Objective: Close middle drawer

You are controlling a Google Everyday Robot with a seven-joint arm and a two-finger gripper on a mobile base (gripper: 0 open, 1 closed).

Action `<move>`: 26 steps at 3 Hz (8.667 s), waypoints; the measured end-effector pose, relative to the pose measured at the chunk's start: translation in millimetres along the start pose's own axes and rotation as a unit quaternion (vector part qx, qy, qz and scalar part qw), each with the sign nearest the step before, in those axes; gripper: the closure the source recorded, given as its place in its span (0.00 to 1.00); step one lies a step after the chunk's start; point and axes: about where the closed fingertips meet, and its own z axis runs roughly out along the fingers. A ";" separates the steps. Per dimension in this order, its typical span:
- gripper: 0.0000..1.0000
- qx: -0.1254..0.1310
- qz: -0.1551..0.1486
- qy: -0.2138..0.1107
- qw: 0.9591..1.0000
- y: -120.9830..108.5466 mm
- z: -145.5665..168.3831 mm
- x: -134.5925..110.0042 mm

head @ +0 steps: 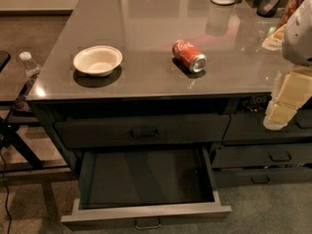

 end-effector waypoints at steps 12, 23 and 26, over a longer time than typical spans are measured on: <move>1.00 -0.154 0.088 0.048 0.983 149.2 159.2 67.5; 1.00 -0.230 0.279 0.032 0.932 202.3 500.0 92.7; 1.00 -0.202 0.272 0.031 0.940 176.0 513.4 87.6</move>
Offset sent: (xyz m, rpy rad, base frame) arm 0.0000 0.0000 0.0000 0.0000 0.0000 0.0000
